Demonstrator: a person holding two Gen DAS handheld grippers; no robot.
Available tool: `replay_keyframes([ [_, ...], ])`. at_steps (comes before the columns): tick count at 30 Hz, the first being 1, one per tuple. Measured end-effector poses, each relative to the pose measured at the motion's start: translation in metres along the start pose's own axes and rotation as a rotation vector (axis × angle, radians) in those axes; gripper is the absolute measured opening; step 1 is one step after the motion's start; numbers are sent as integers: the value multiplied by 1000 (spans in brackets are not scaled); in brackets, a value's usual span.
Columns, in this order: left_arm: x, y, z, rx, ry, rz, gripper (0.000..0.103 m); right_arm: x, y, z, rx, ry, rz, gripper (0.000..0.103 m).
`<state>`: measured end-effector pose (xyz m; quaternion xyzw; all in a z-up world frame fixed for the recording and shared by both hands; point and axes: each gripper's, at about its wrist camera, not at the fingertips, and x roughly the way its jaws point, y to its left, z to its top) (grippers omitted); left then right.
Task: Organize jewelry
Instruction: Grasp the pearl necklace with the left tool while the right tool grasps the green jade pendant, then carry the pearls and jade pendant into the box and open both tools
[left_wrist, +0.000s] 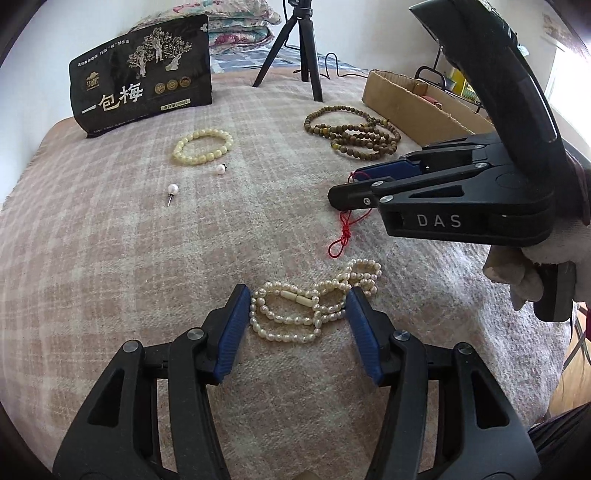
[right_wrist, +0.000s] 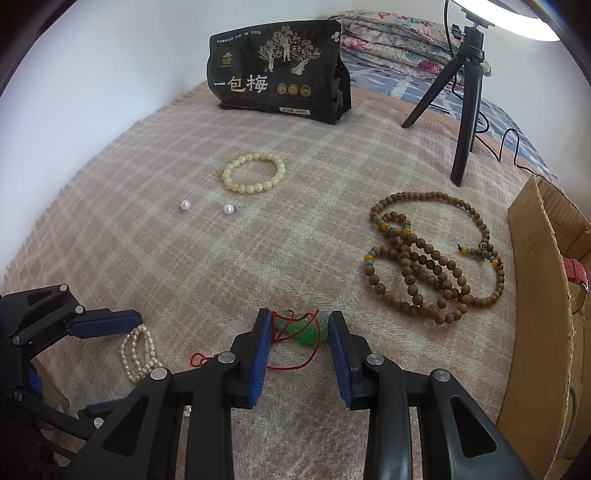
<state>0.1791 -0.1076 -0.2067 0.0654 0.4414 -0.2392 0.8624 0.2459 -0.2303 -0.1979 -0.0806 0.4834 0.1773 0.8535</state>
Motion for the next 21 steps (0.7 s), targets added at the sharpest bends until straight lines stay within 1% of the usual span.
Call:
replay_keyframes([
  [1,-1,0,0,0,-4,-10,34,0,0,-1,1,-1,-1,31],
  [2,-1,0,0,1,-8,-12,27,-1,0,-1,3,-2,-1,31],
  [3,-2,0,0,3,-10,-21,14,-1,-1,-2,5,-3,-1,31],
  [4,-2,-1,0,6,-13,-32,8,-1,-1,-3,8,-4,-1,31],
  [6,-3,-1,0,5,-18,-39,8,-3,-1,-4,12,-8,-4,31],
  [7,-4,0,0,-2,-21,-44,6,-3,-1,-4,14,-10,-5,31],
  [12,-14,7,1,-55,-58,-42,5,-9,-1,-6,27,-25,-11,31],
  [16,-27,15,4,-97,-92,-39,5,-22,-2,-7,36,-46,-13,31],
  [21,-49,20,10,-106,-139,-31,5,-43,-5,-6,51,-81,-16,31],
])
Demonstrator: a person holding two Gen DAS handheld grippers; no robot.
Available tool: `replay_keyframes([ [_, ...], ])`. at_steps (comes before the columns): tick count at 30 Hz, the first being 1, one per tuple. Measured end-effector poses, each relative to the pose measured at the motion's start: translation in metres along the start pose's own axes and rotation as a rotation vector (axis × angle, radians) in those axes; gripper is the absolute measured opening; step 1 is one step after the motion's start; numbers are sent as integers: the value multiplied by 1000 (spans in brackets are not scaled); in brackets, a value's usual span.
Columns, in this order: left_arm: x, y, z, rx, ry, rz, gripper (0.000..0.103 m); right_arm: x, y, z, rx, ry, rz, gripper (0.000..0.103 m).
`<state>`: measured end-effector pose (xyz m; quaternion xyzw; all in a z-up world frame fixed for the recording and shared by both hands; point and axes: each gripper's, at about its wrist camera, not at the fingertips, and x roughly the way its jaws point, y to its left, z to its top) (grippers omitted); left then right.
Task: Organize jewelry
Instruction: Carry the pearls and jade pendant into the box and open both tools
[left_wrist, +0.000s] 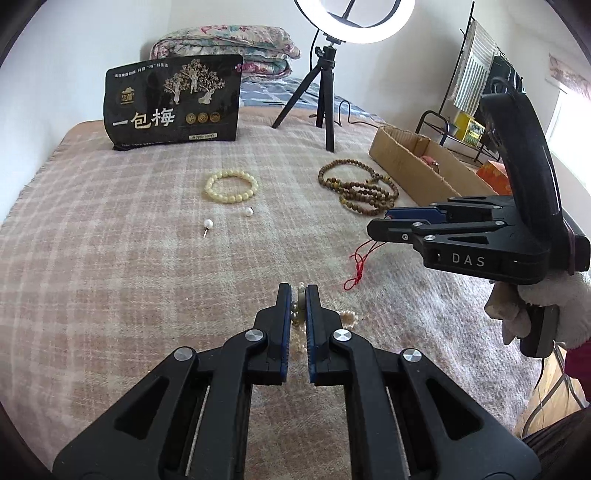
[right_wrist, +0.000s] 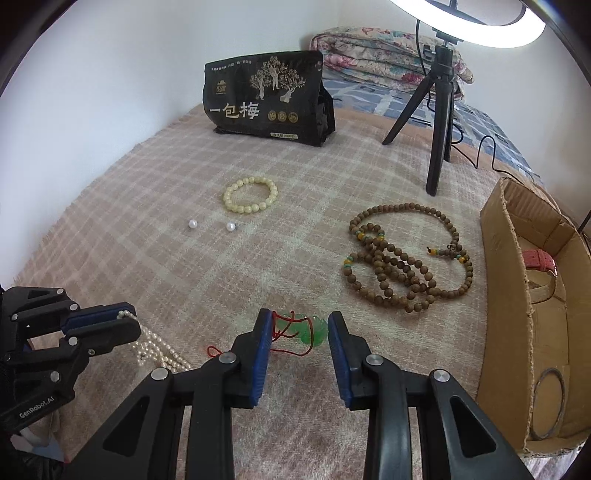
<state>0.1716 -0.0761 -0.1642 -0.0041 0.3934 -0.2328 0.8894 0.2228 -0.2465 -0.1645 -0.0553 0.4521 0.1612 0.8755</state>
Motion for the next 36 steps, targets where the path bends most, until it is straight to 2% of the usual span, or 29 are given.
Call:
replay_keyframes([
  [17,-54,-13,40,34,-124,4,5,-84,-18,-8,27,-101,-28,31],
  [27,-56,-46,65,65,-160,-50,5,-129,-55,-18,73,-147,-84,31],
  [36,-44,-88,91,106,-177,-112,5,-152,-104,-24,137,-166,-143,31],
])
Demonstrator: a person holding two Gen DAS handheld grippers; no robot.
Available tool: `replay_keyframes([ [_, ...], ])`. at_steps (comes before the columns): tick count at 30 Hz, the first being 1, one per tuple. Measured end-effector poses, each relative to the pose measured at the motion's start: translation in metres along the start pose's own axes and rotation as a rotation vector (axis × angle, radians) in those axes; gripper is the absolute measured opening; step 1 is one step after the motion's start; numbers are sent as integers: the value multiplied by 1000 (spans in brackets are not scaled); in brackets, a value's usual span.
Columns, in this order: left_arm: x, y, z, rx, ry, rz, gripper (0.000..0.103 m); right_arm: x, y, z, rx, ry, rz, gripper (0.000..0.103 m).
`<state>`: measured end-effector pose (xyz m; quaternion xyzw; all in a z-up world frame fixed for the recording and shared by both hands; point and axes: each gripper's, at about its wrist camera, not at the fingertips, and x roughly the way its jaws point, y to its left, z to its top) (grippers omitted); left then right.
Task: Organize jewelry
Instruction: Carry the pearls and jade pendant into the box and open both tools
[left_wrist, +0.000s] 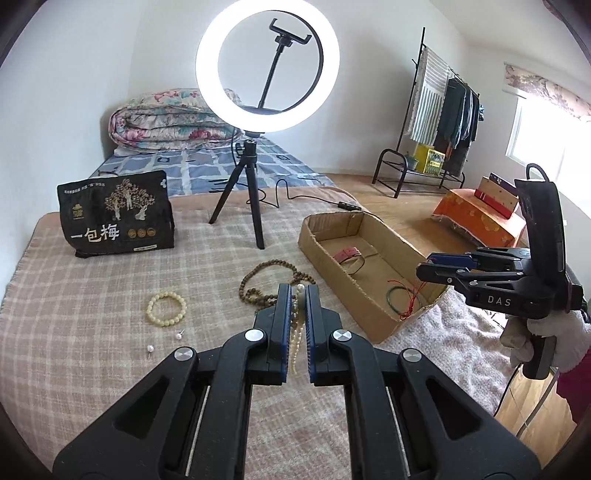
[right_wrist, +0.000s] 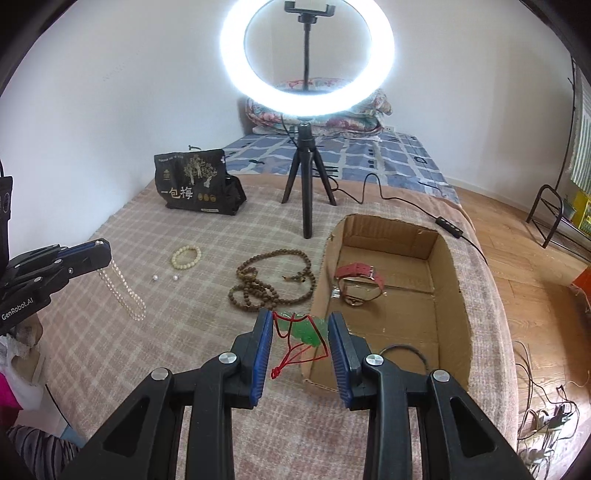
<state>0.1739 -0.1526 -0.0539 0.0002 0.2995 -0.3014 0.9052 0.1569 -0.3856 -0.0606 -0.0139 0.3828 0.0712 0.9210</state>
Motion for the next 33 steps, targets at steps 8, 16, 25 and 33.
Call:
replay_keyframes([
  [8,27,-36,21,35,-4,-57,5,0,-45,6,58,-13,-43,31],
  [16,58,-69,34,64,5,-109,5,13,-80,9,105,-7,-65,31],
  [25,91,-102,44,95,17,-152,5,34,-108,21,127,1,-79,31],
  [33,119,-121,33,111,63,-173,5,56,-124,22,149,19,-82,31],
])
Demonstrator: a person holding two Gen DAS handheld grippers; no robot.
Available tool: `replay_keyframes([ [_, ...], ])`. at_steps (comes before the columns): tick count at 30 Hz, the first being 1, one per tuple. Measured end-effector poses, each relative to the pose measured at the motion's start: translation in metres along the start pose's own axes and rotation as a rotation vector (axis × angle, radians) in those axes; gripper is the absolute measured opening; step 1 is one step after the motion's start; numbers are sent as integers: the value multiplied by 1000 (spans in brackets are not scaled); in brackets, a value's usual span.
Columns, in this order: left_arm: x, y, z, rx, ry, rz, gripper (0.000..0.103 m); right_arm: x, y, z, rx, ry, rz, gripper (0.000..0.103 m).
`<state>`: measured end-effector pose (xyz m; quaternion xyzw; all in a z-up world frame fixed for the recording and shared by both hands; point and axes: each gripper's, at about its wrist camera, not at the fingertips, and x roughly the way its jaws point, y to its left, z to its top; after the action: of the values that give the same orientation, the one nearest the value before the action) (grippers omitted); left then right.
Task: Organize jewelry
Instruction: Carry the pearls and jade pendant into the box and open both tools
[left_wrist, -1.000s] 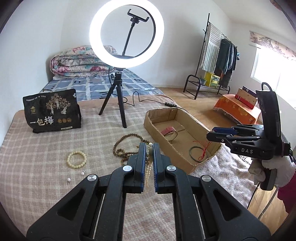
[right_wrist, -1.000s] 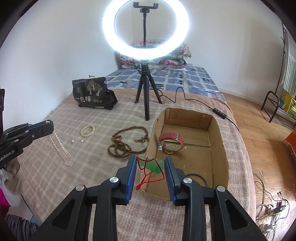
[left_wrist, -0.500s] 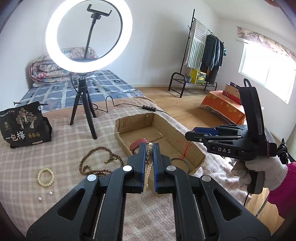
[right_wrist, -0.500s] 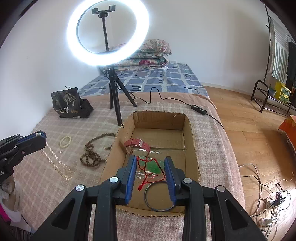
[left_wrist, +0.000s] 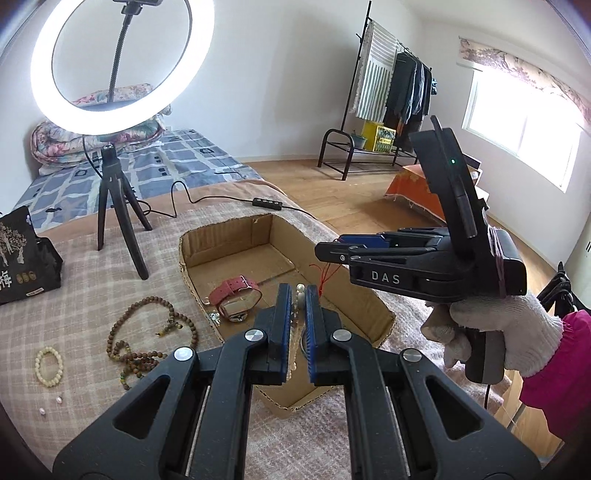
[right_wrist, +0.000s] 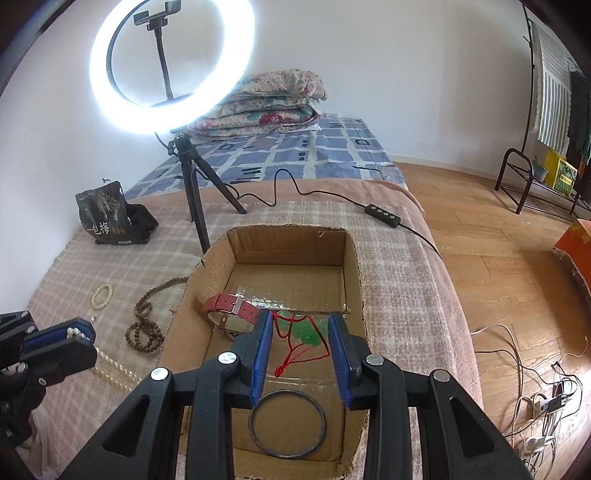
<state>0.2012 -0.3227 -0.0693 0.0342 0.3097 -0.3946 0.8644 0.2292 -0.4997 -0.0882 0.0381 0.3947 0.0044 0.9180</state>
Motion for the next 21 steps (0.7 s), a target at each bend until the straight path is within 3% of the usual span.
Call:
replay_keyframes([
  [13,19,-8,-5,21,50,5,5,21,-3,-4,13,34,5,33],
  [16,20,-8,-5,19,57,12,14,20,-2,-4,15,32,-2,43],
  [19,19,-6,-7,19,57,16,14,18,-2,-4,19,28,-6,48],
  [21,18,-6,-7,20,58,20,15,16,-1,-5,19,21,-13,58],
])
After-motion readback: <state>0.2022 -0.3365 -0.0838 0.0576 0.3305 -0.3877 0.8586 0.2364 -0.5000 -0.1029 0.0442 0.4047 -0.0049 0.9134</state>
